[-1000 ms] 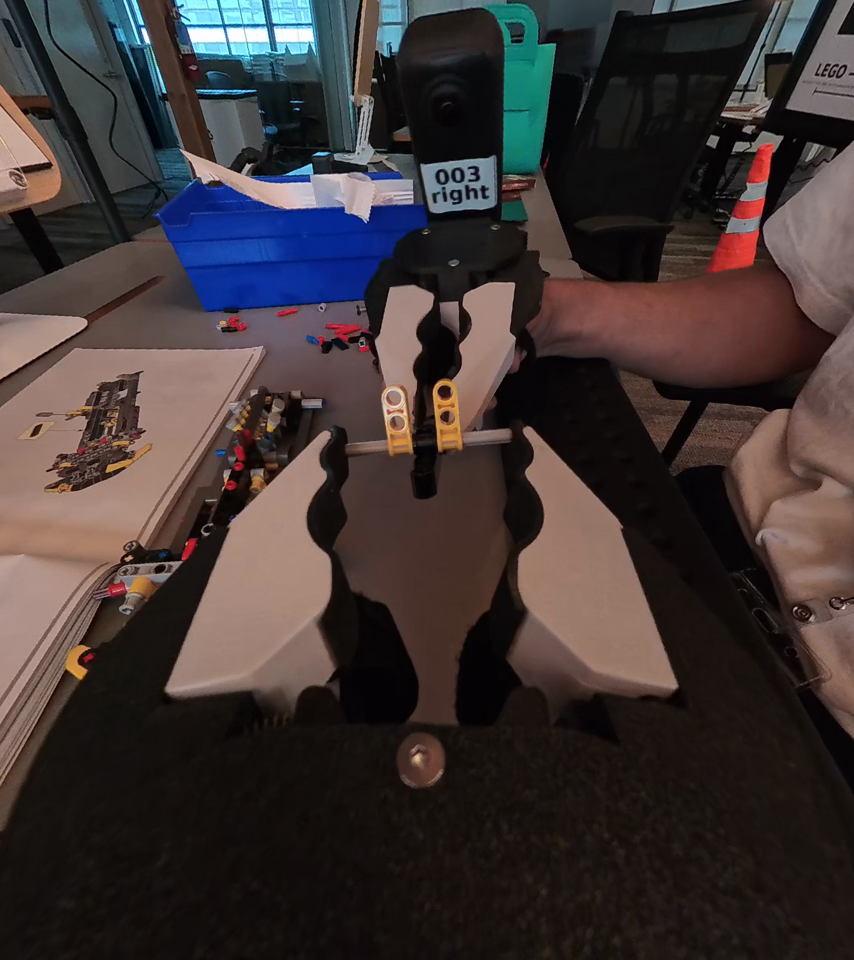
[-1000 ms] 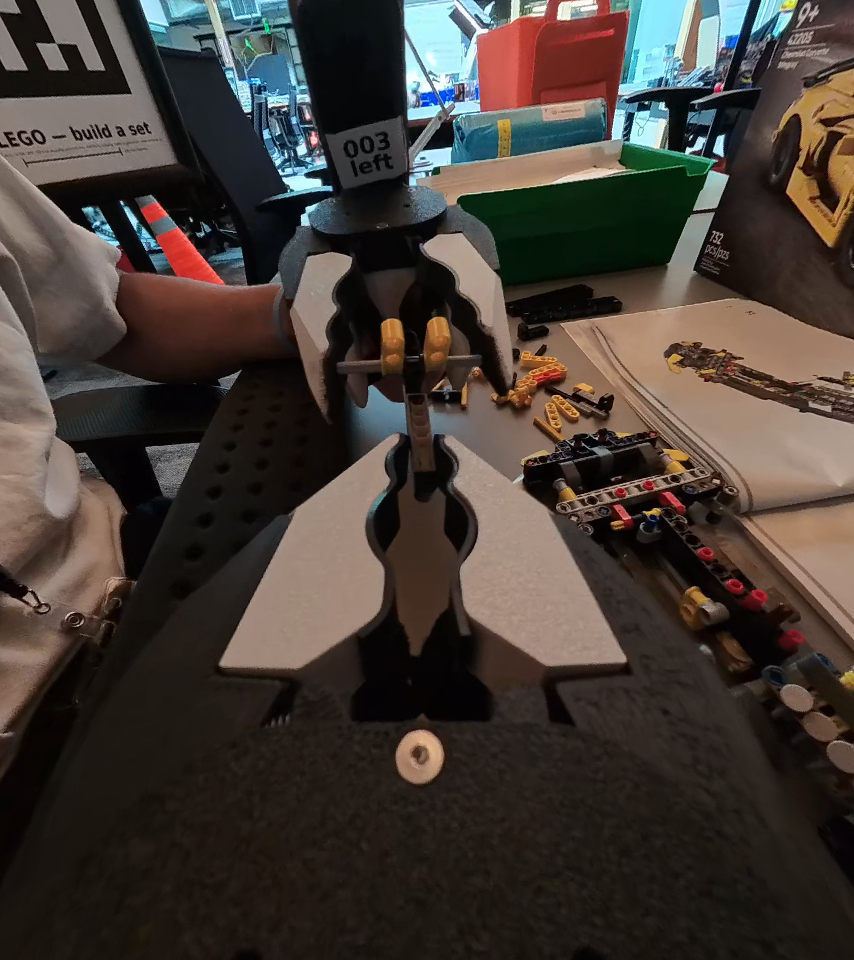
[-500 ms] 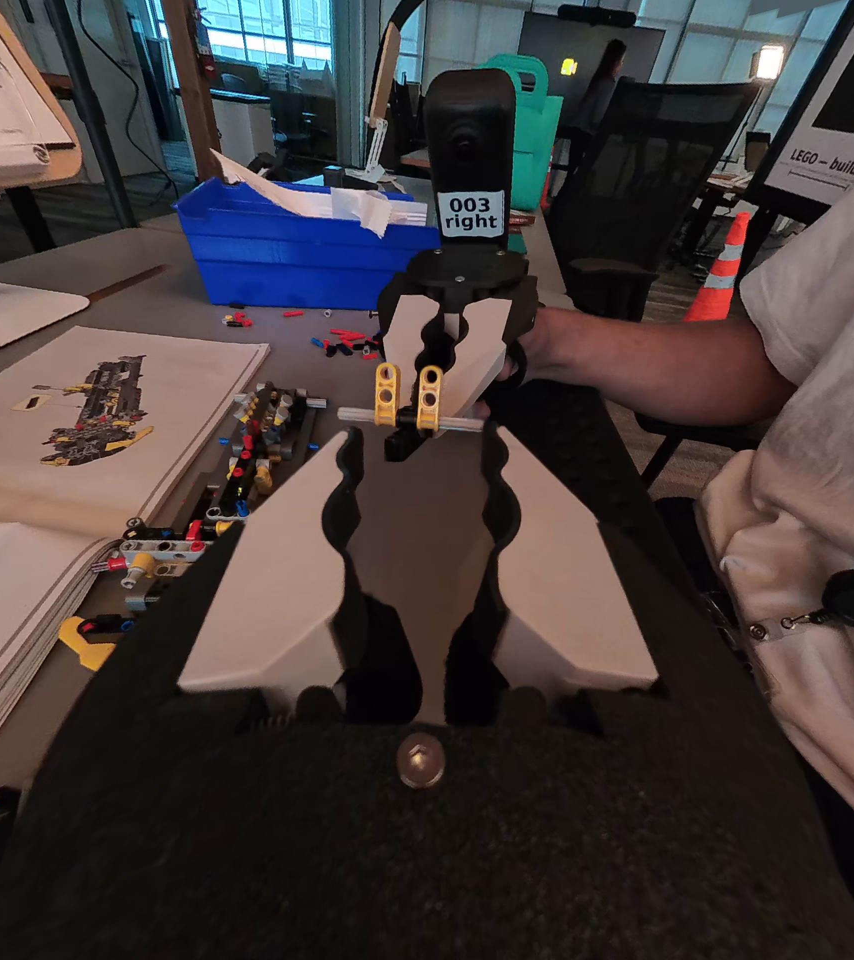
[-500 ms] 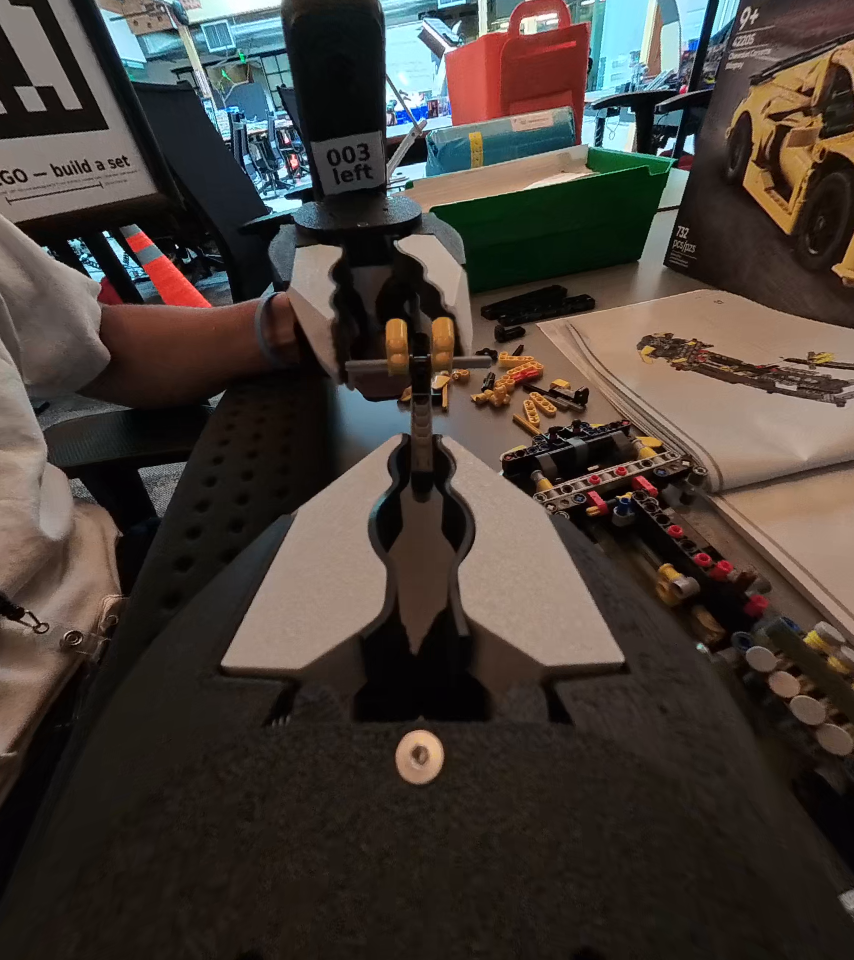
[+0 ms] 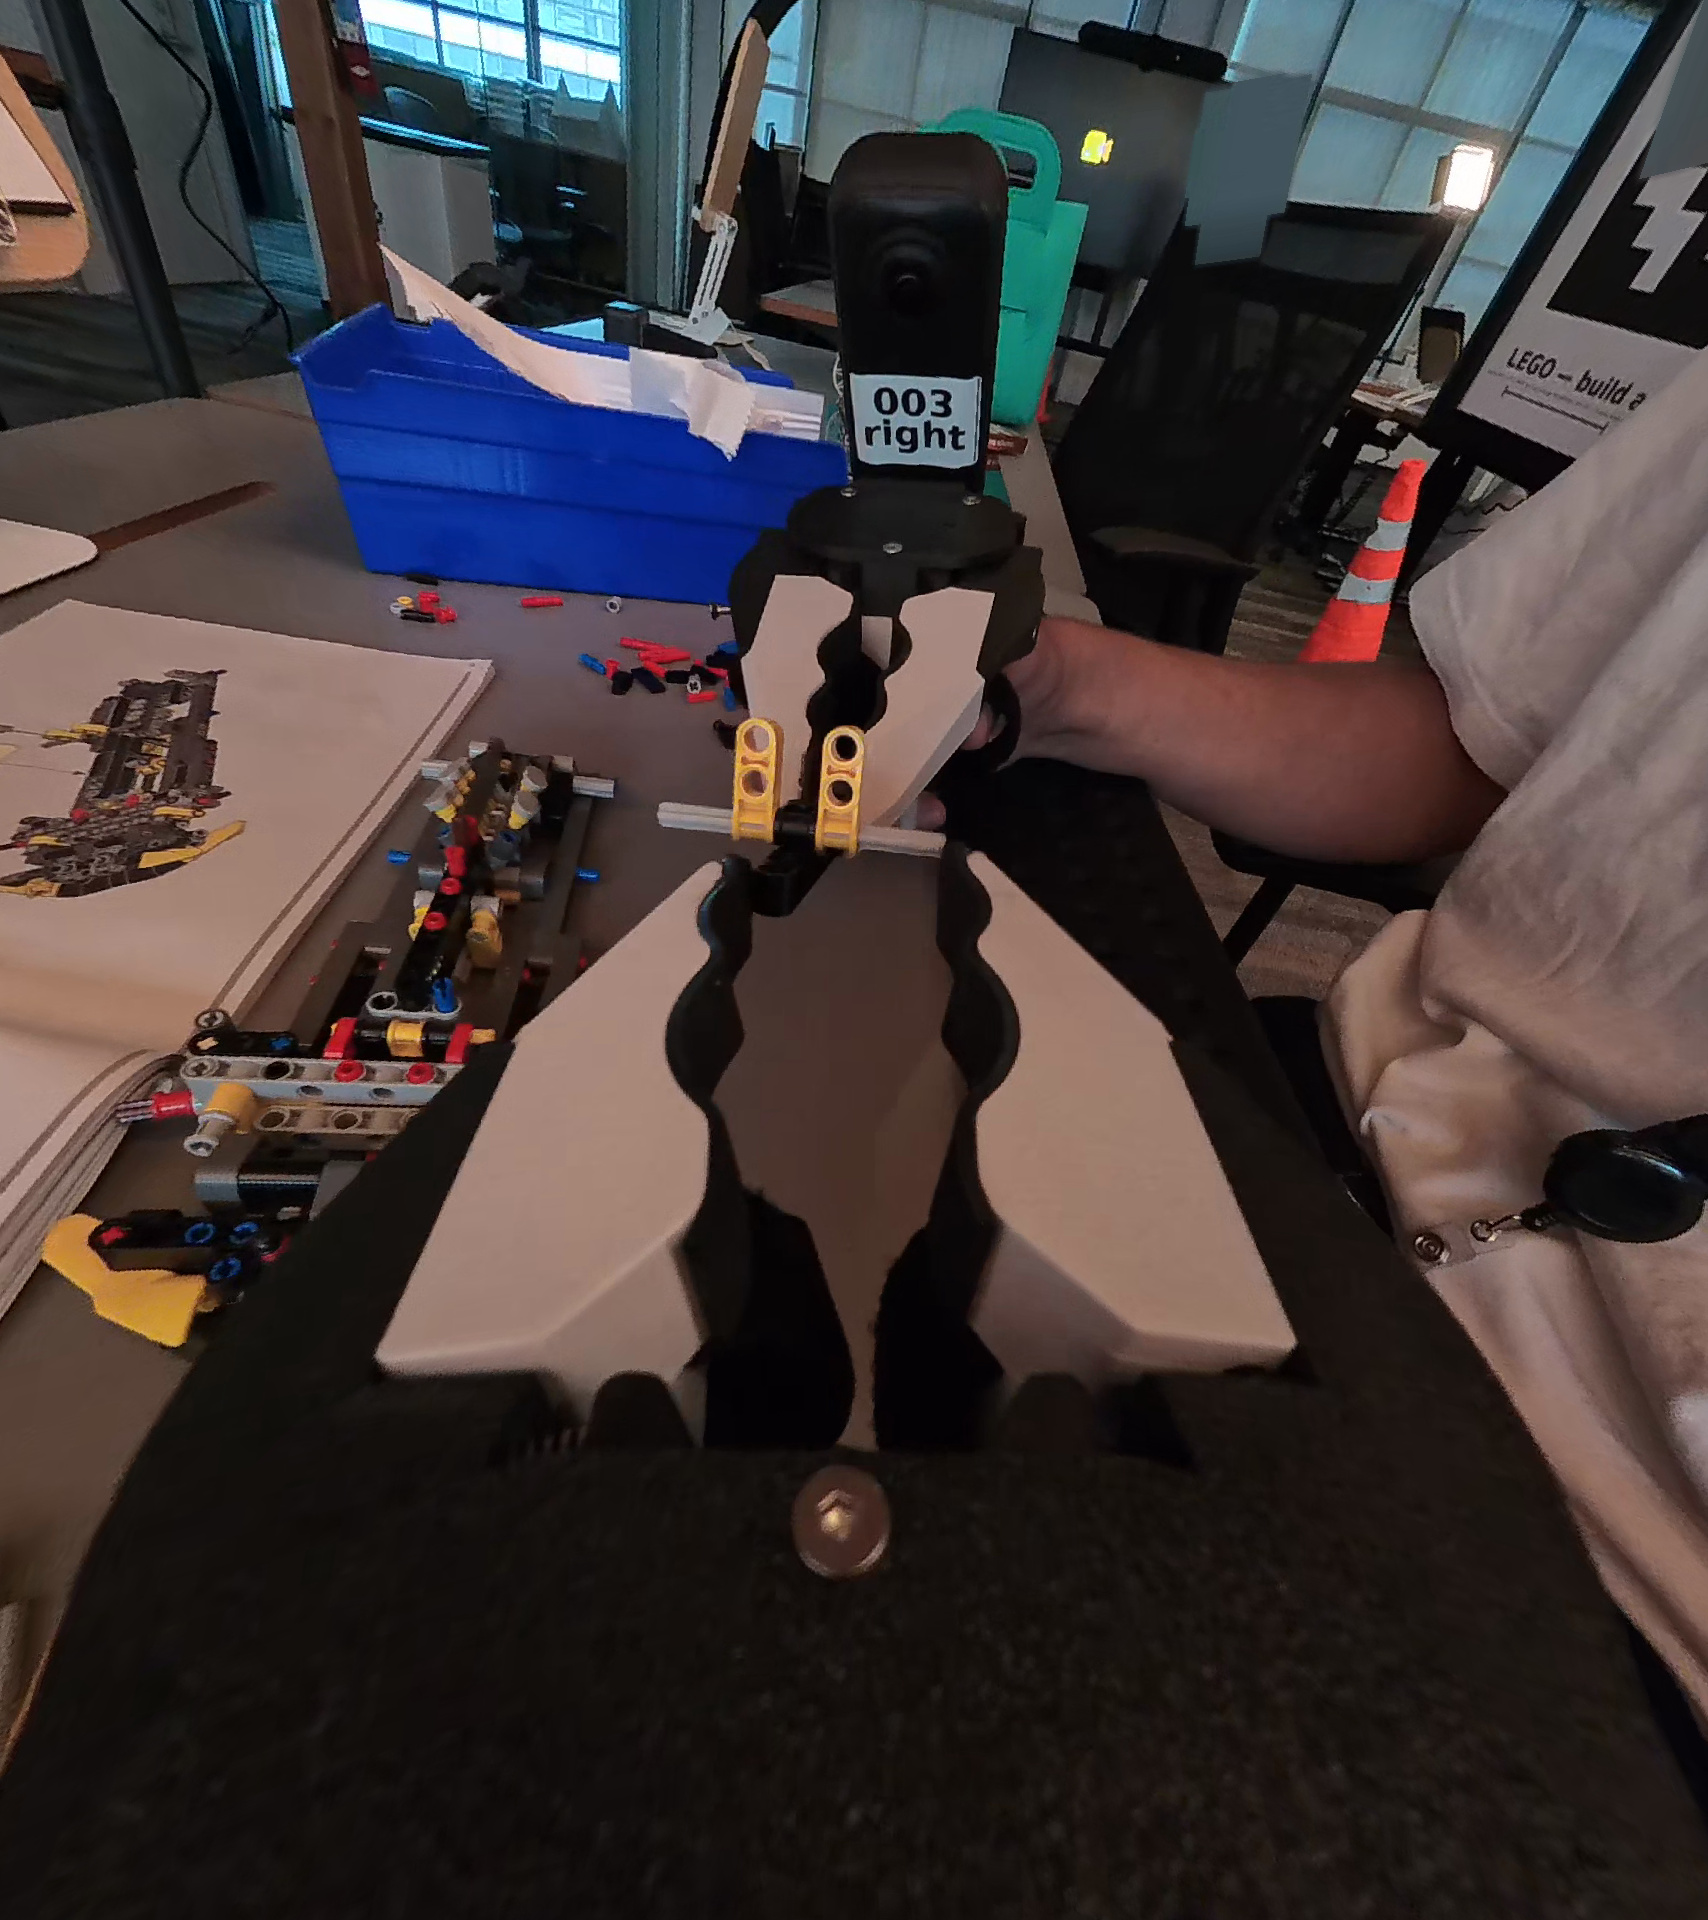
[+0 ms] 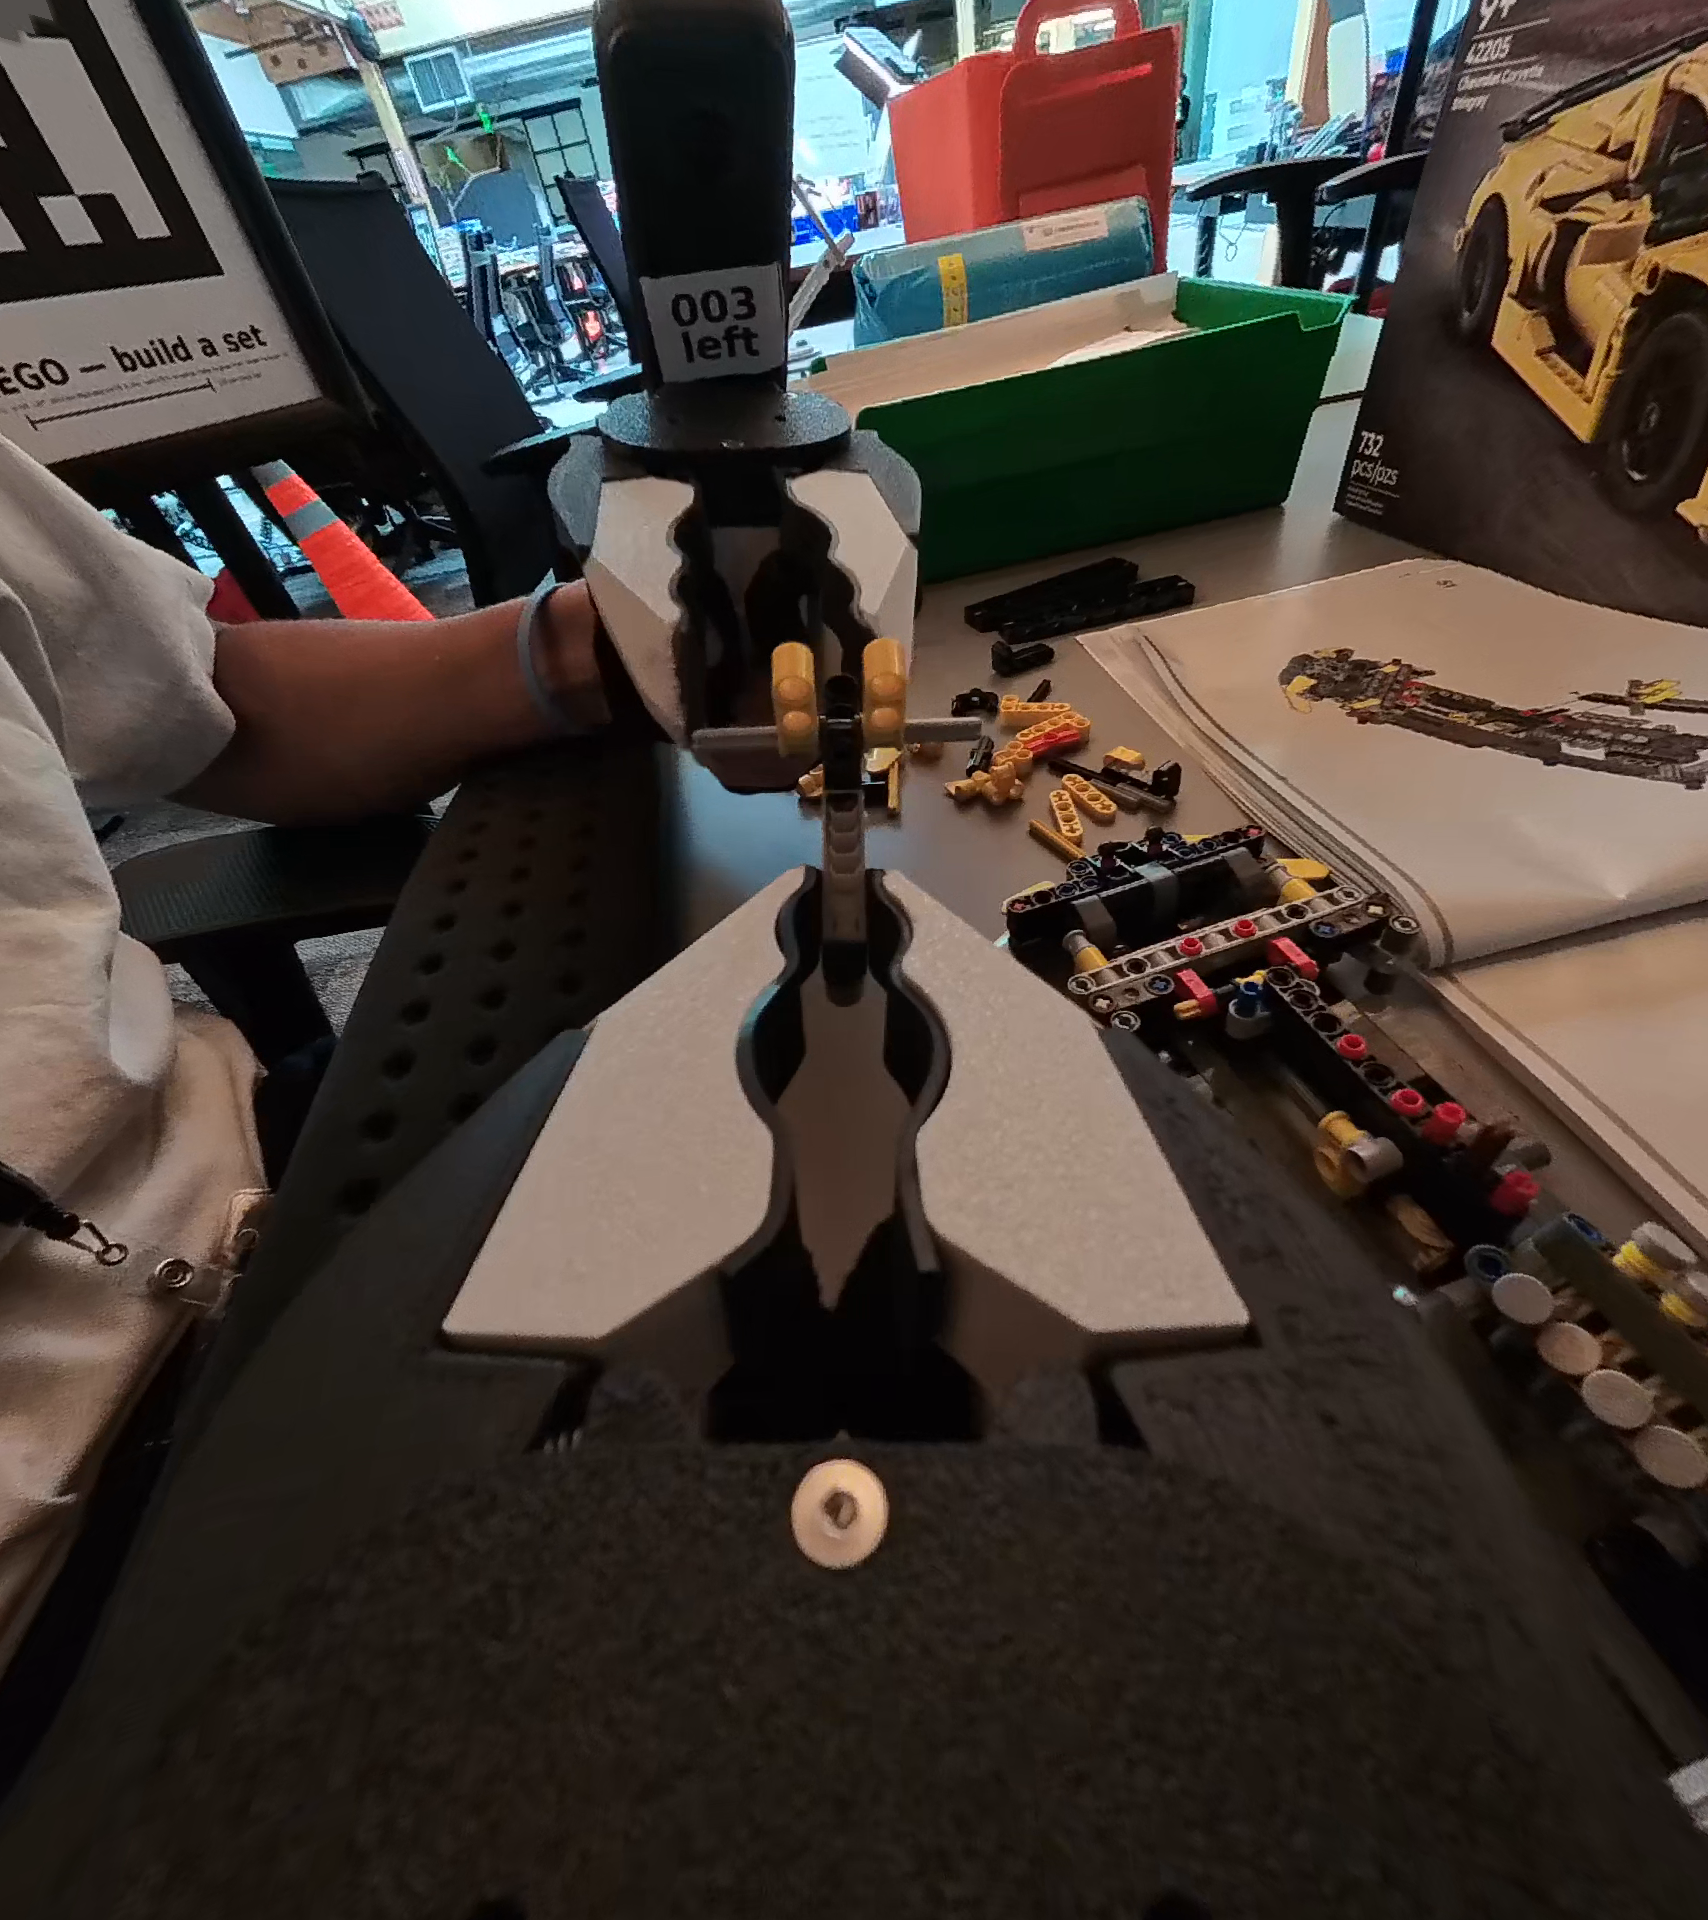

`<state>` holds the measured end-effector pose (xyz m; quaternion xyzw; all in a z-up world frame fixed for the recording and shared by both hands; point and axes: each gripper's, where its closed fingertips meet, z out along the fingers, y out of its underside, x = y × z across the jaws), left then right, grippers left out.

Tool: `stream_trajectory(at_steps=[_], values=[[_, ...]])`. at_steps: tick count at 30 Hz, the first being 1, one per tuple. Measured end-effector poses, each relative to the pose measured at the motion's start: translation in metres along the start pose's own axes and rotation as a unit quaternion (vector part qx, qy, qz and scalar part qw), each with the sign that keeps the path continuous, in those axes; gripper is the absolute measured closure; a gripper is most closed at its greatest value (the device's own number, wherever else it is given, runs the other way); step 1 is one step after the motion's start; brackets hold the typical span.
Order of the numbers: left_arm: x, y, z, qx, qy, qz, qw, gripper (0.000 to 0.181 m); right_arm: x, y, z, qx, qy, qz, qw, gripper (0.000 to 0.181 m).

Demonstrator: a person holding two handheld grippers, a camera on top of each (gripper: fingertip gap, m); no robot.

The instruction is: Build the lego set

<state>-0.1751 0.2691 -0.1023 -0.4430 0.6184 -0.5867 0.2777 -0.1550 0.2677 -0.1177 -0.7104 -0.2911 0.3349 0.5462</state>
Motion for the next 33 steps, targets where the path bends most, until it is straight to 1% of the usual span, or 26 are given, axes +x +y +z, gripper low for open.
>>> stream_trajectory(at_steps=[7, 12, 20, 26, 28, 29, 33], values=[[-0.005, -0.009, -0.007, 0.027, -0.008, -0.009, 1.0, 0.151, 0.0, 0.001, 0.0, -0.003, 0.001, -0.003, 1.0, 0.174], [-0.006, -0.005, -0.005, 0.014, -0.011, -0.018, 1.0, 0.151, 0.001, 0.001, -0.001, -0.001, 0.003, -0.001, 1.0, 0.174], [-0.006, 0.003, -0.003, -0.007, -0.023, 0.014, 1.0, 0.156, 0.0, 0.003, 0.0, -0.007, 0.0, -0.002, 1.0, 0.174], [-0.008, 0.006, -0.002, -0.014, -0.032, 0.023, 0.999, 0.162, -0.001, 0.004, 0.001, -0.01, -0.001, -0.002, 1.0, 0.174], [-0.01, 0.006, -0.003, -0.014, -0.037, 0.028, 0.999, 0.172, -0.002, 0.005, 0.001, -0.011, -0.004, -0.003, 1.0, 0.174], [-0.01, 0.006, -0.003, -0.015, -0.04, 0.032, 0.999, 0.173, -0.002, 0.005, 0.002, -0.012, -0.004, -0.004, 1.0, 0.174], [-0.01, 0.009, -0.003, -0.024, -0.038, 0.041, 0.998, 0.174, 0.001, 0.006, 0.001, -0.017, 0.004, -0.006, 1.0, 0.172]])
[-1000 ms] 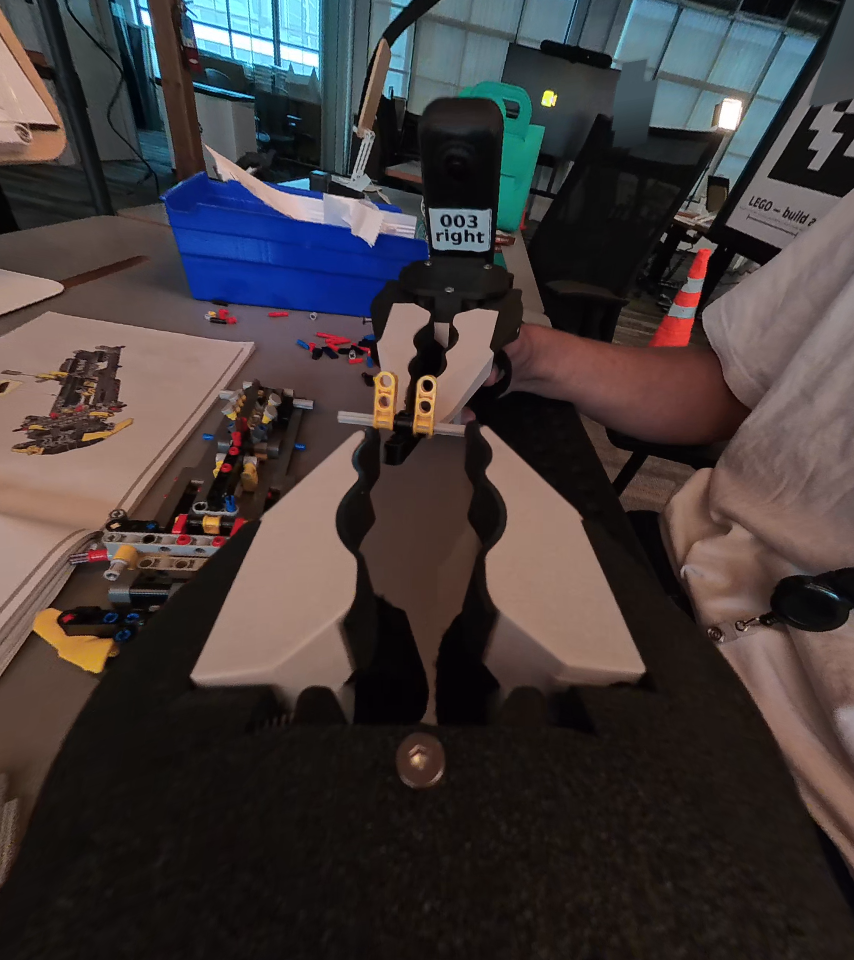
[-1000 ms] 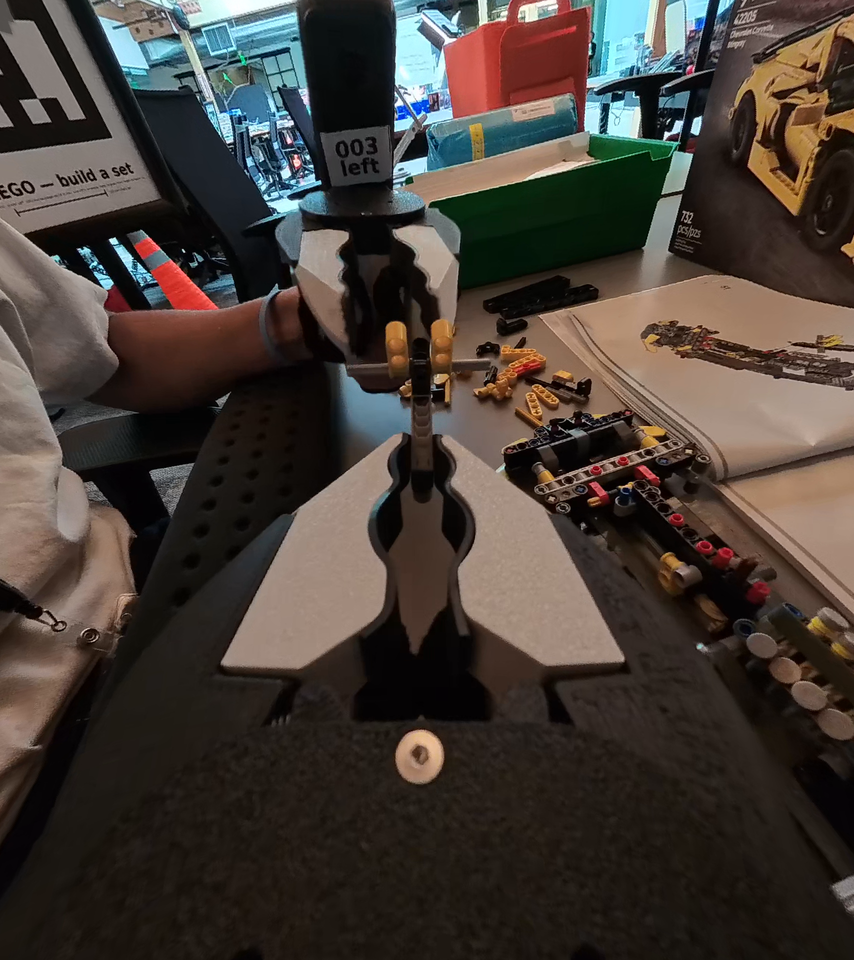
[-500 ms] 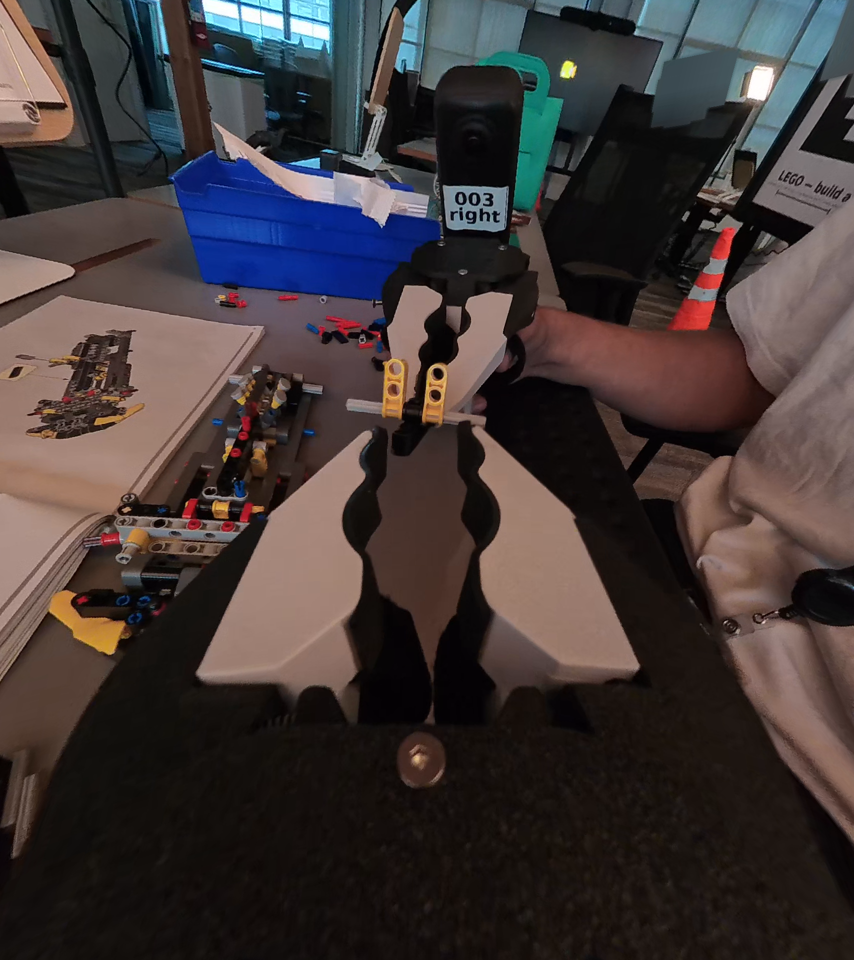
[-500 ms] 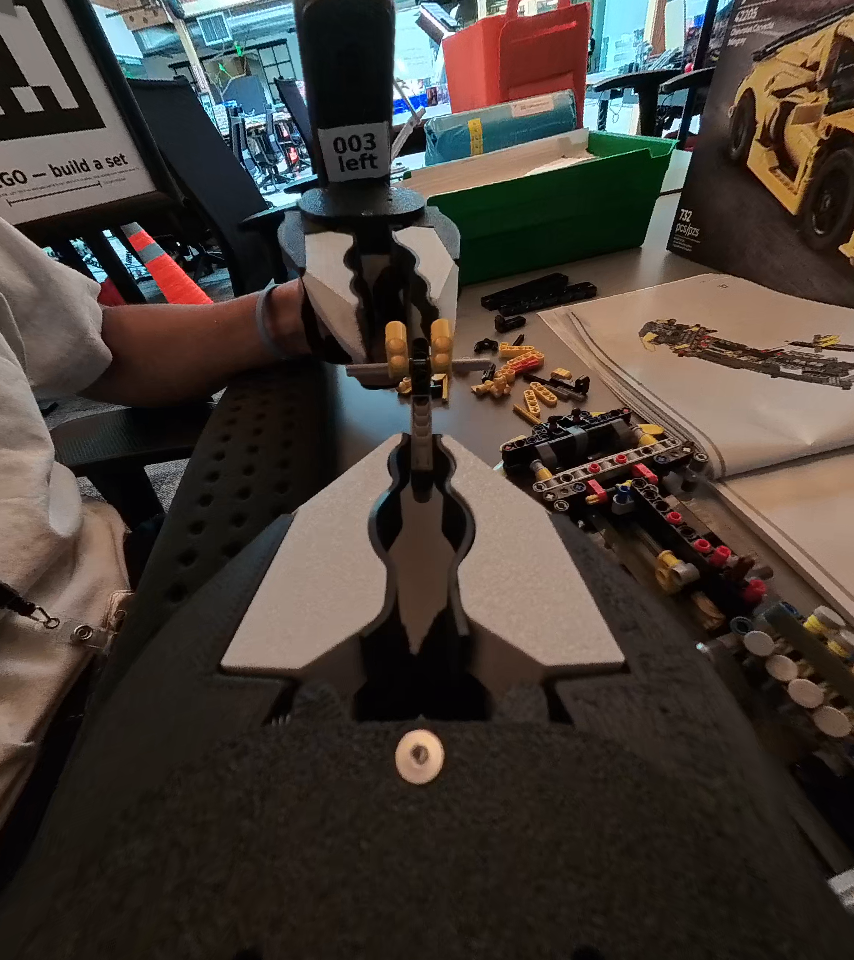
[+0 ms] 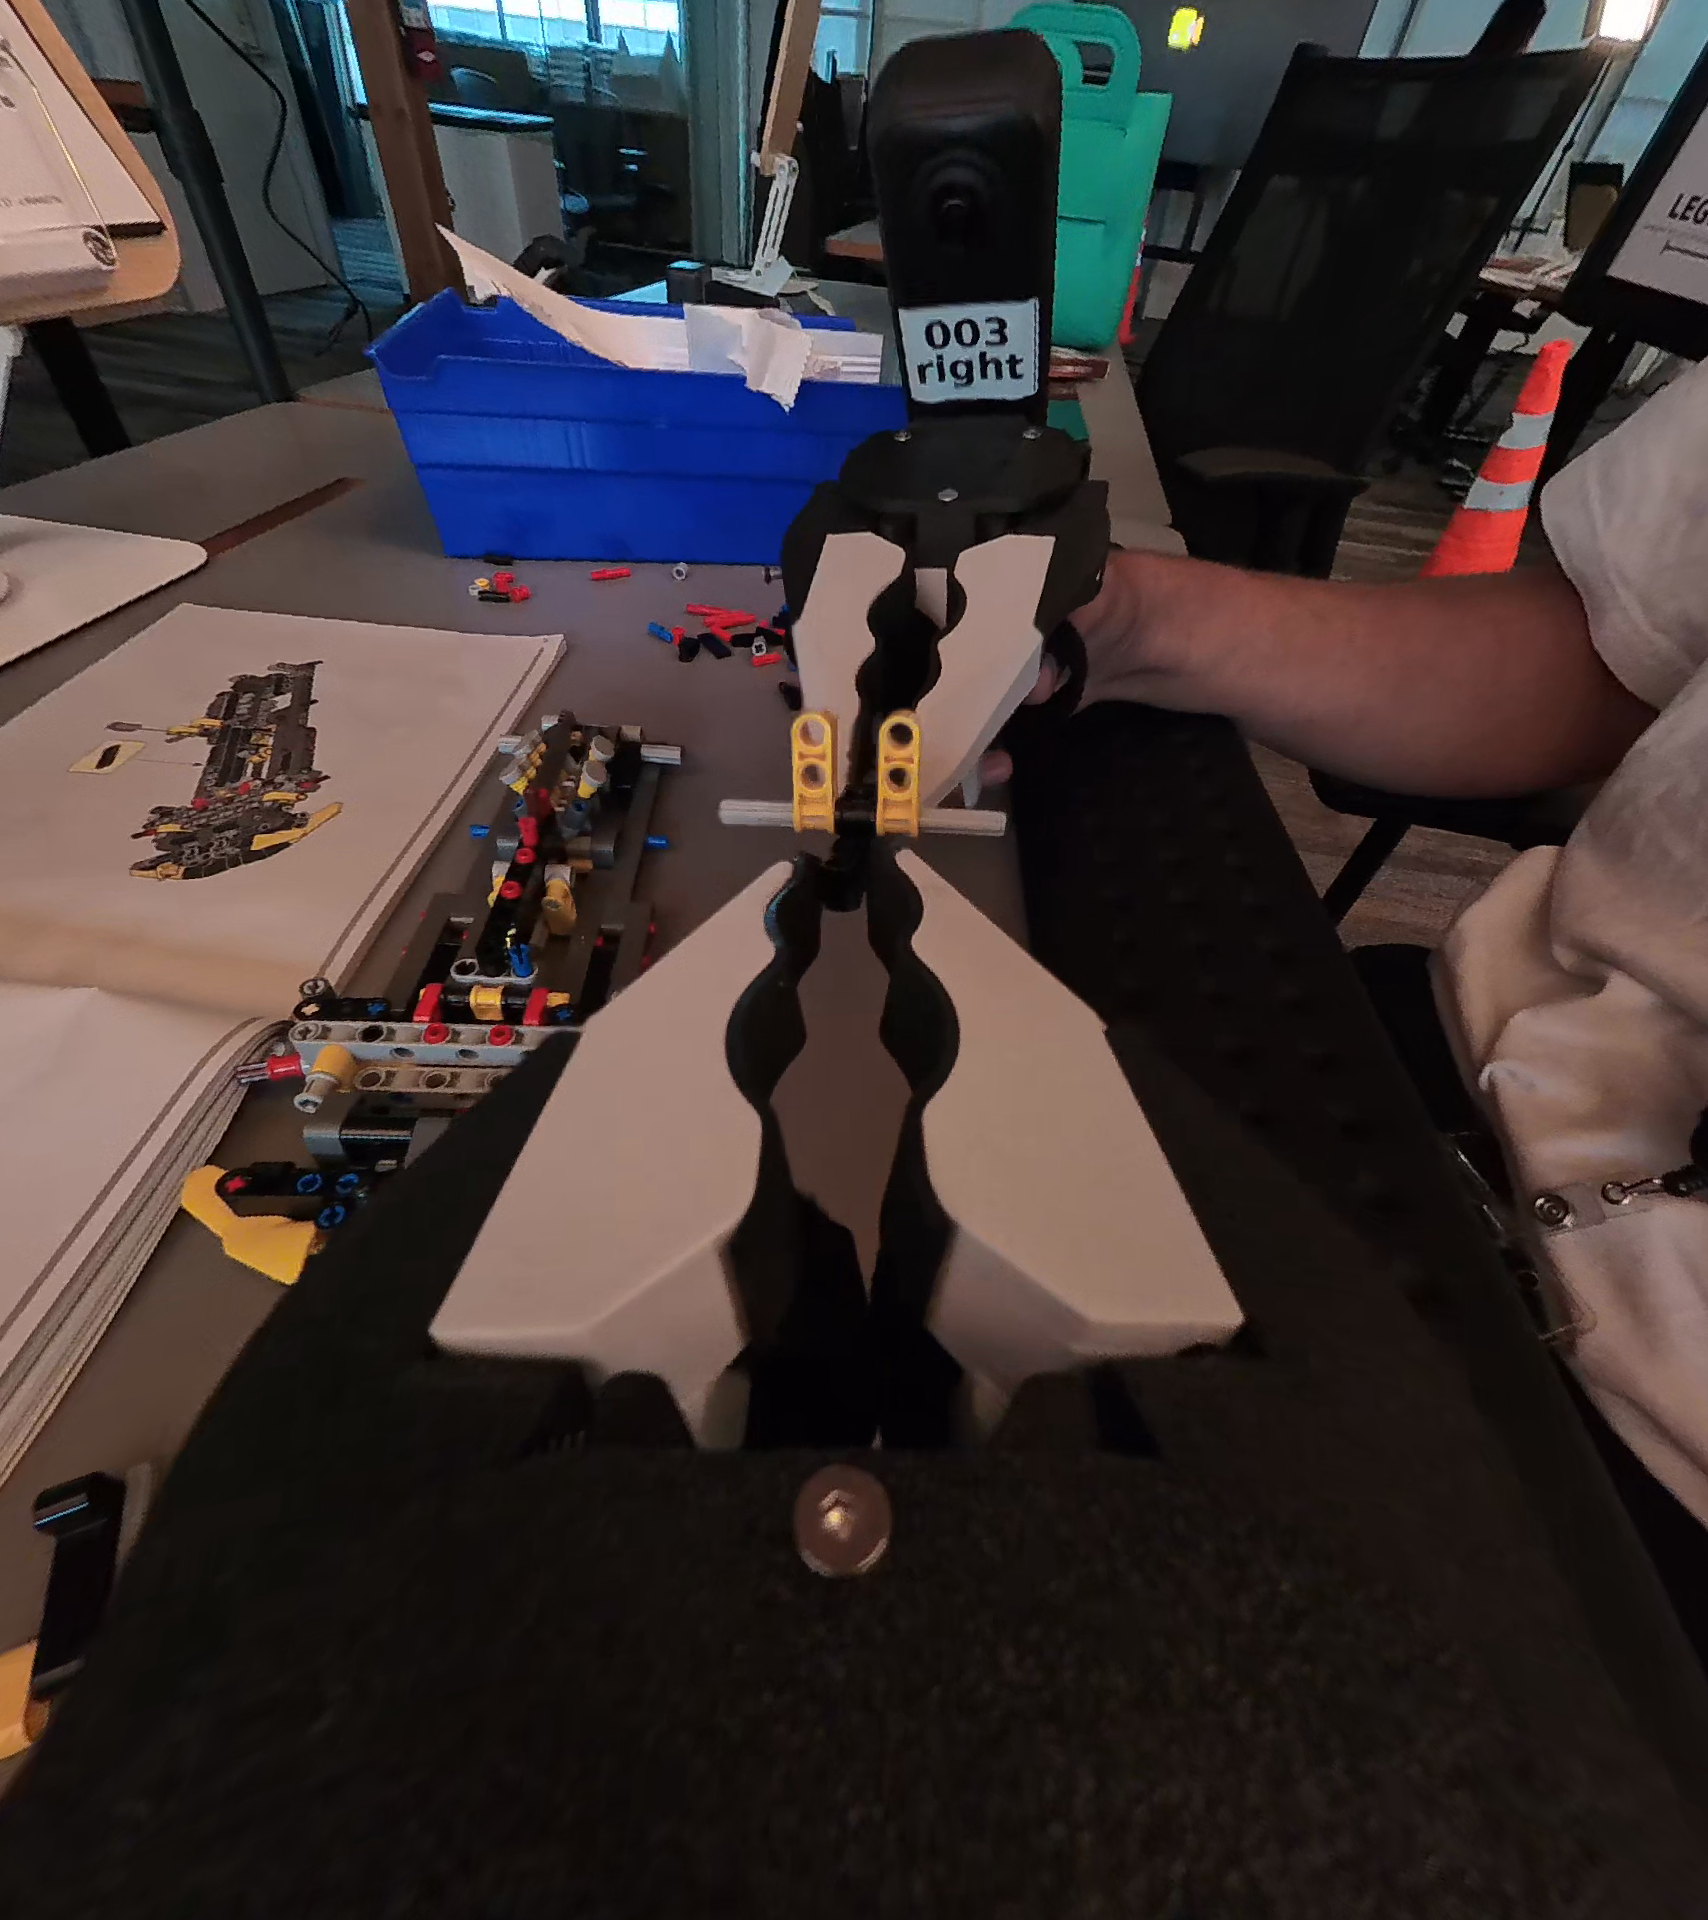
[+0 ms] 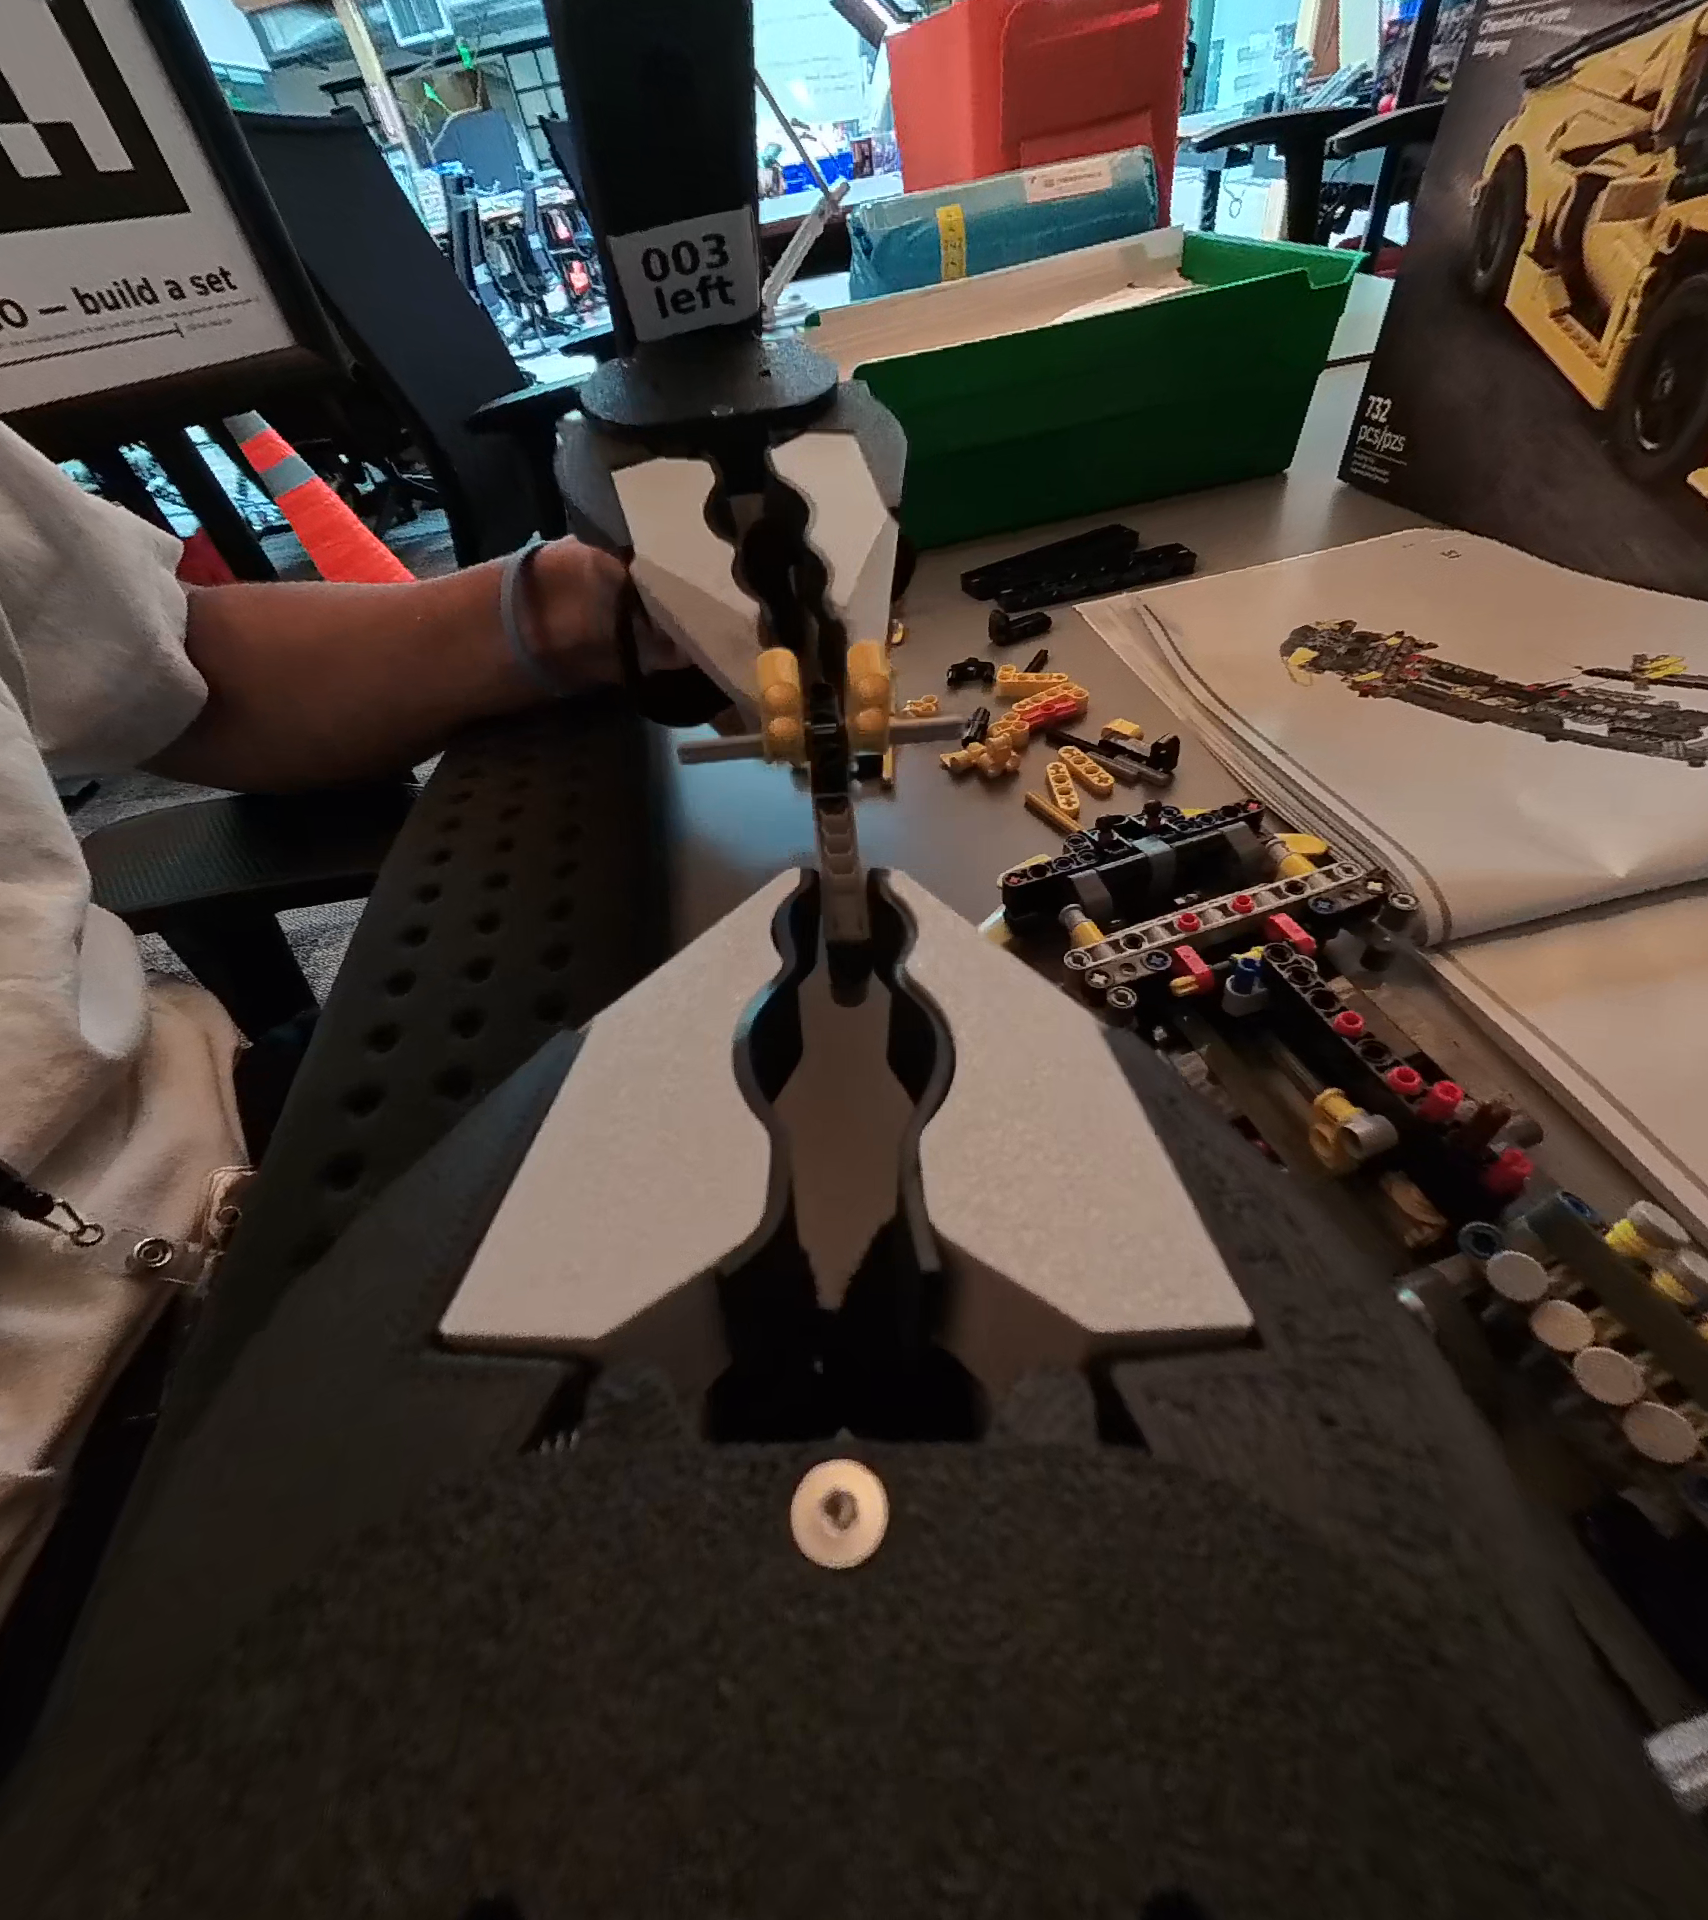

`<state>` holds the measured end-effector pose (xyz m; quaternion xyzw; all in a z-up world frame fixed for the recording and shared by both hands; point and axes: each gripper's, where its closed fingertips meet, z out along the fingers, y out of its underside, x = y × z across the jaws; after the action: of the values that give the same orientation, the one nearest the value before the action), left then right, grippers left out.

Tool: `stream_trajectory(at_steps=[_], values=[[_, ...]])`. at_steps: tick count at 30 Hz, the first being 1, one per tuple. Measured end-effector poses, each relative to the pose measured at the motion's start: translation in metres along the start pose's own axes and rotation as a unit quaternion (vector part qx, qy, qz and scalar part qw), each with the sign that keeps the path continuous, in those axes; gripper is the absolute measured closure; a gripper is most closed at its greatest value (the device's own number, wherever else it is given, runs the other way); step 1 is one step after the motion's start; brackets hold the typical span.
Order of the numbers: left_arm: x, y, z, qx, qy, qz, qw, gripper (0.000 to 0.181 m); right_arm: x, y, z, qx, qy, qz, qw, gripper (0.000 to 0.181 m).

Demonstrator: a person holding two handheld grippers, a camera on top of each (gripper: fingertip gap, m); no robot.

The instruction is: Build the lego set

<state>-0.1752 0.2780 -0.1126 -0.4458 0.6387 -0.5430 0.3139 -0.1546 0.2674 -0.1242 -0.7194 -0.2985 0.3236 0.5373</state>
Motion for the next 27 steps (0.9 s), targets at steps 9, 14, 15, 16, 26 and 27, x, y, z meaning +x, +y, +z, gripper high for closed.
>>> stream_trajectory(at_steps=[9, 14, 15, 16, 26, 27], values=[[0.008, 0.02, 0.016, -0.053, 0.01, 0.026, 0.998, 0.175, -0.001, 0.024, 0.007, -0.062, 0.022, -0.04, 0.997, 0.164], [0.01, 0.024, 0.019, -0.061, 0.017, 0.027, 0.998, 0.175, -0.006, 0.032, 0.012, -0.082, 0.015, -0.061, 0.995, 0.167], [0.01, 0.025, 0.019, -0.061, 0.02, 0.025, 0.998, 0.175, -0.005, 0.031, 0.012, -0.081, 0.017, -0.064, 0.995, 0.169], [0.01, 0.025, 0.019, -0.06, 0.021, 0.022, 0.998, 0.175, -0.005, 0.03, 0.012, -0.078, 0.018, -0.066, 0.995, 0.169], [0.01, 0.027, 0.019, -0.066, 0.016, 0.029, 0.997, 0.174, -0.004, 0.032, 0.013, -0.085, 0.017, -0.063, 0.994, 0.173], [0.009, 0.028, 0.019, -0.07, 0.014, 0.03, 0.997, 0.174, -0.004, 0.034, 0.013, -0.089, 0.017, -0.065, 0.994, 0.173]])
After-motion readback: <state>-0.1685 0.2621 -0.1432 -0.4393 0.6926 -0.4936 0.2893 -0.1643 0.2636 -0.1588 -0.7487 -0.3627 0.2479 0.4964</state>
